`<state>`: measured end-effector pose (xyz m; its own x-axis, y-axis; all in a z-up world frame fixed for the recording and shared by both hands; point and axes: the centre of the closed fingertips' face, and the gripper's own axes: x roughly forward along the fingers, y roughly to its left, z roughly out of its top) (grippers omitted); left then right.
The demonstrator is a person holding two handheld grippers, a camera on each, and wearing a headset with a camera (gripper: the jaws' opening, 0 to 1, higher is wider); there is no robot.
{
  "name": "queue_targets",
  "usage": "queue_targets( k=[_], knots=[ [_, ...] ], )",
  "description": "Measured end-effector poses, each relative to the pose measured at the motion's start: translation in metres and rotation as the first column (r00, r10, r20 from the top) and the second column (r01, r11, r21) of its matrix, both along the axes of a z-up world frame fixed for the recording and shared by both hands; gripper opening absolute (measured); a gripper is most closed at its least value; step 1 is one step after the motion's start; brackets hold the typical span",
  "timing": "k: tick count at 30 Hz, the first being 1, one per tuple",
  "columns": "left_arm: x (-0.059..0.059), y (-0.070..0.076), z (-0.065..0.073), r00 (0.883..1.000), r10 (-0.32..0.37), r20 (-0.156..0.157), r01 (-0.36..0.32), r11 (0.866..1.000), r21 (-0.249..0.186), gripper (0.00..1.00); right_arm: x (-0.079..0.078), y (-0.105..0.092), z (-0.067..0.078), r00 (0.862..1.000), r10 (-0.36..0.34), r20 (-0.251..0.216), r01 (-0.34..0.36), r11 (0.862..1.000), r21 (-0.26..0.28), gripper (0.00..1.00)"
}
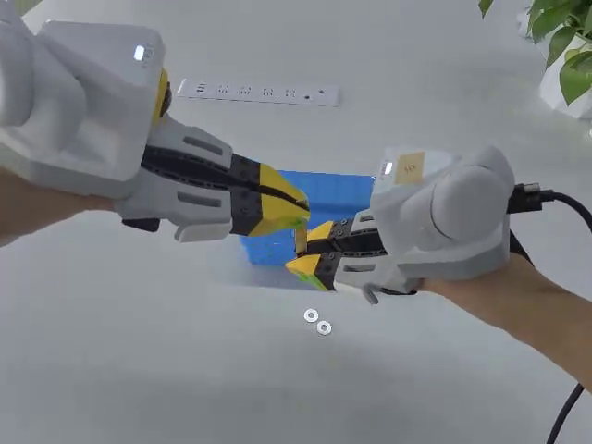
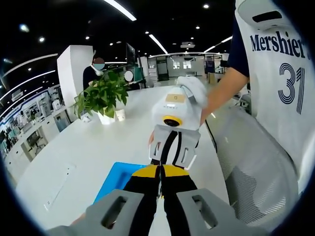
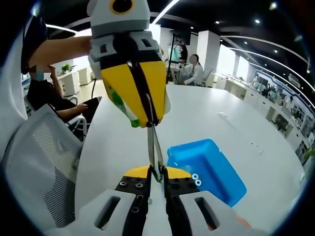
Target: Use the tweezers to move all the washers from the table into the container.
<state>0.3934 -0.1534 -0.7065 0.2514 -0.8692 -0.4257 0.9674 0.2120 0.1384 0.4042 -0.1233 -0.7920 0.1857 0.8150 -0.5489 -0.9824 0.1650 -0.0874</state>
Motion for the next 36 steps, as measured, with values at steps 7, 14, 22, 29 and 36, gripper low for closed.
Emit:
queue_targets(
  k=[7,14,22,29,36],
  knots=[
    [0.016,0.0,0.007,1.0,-0.008,0.027,0.008,1.0,0.004,0.05,0.018,0.0,0.007,1.0,-0.01,0.023,0.01,1.0,0.007,0.11],
    [0.034,0.0,0.007,0.999,-0.017,0.042,0.017,1.0,0.008,0.05,0.035,0.002,0.008,0.999,-0.023,0.034,0.022,1.0,0.015,0.11],
    [0.053,0.001,0.0,0.999,-0.012,0.045,0.012,1.0,0.012,0.05,0.055,-0.001,0.002,0.998,-0.043,0.04,0.042,0.999,0.014,0.11],
    [0.07,-0.003,-0.012,1.0,-0.005,0.023,0.005,1.0,-0.003,0.05,0.07,-0.007,-0.009,0.997,-0.067,0.043,0.067,0.998,-0.004,0.11],
    [0.084,-0.01,-0.028,1.0,-0.012,-0.01,0.012,1.0,-0.008,0.05,0.084,-0.012,-0.03,0.996,-0.087,0.02,0.088,0.996,-0.03,0.11]
  ],
)
